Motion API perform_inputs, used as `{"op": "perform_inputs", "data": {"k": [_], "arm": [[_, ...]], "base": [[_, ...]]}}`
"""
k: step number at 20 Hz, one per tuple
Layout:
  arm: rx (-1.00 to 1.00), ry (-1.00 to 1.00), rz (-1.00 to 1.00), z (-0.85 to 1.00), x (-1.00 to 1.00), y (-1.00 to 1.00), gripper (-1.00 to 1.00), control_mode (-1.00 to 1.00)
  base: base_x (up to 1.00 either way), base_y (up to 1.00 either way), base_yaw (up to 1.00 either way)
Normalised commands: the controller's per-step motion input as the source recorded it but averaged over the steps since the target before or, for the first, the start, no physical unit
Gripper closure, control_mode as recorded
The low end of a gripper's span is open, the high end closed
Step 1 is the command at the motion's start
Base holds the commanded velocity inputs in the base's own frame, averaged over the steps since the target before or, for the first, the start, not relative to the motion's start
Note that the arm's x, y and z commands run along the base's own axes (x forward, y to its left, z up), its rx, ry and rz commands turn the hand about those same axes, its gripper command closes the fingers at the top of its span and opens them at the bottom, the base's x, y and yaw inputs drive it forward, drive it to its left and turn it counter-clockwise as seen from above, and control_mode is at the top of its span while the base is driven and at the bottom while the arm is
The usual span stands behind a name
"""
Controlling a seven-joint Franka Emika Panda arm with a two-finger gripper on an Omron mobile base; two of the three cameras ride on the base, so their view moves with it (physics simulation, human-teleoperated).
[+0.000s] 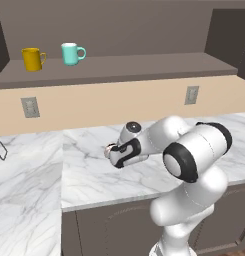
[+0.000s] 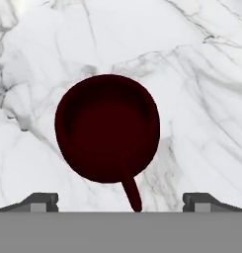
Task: Pick the mug on the counter and place it in the cabinet with the handle facing the right, like the mugs already inside.
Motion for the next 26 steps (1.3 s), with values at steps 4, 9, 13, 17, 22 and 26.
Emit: {"op": "perform_inputs", "data": {"k": [4, 9, 13, 17, 22, 26], "arm": [[0.00, 0.00, 0.00, -0.07, 0.17, 0.00, -1.00, -1.00], [0.00, 0.00, 0.00, -0.12, 0.19, 0.04, 1.00, -1.00], [0.00, 0.00, 0.00, -0.10, 0.12, 0.01, 1.00, -1.00], [0.00, 0.00, 0.00, -0.07, 0.05, 0.00, 1.00, -1.00], [0.00, -0.03, 0.01, -0.01, 0.00, 0.04, 1.00, -1.00], [-0.05, -0.14, 0.03, 0.27, -0.17, 0.14, 1.00, -1.00]], "base": [[0.00, 0.00, 0.00], [0.00, 0.00, 0.00], [0.00, 0.00, 0.00], [0.00, 0.00, 0.00], [0.00, 0.00, 0.00], [0.00, 0.00, 0.00]]}}
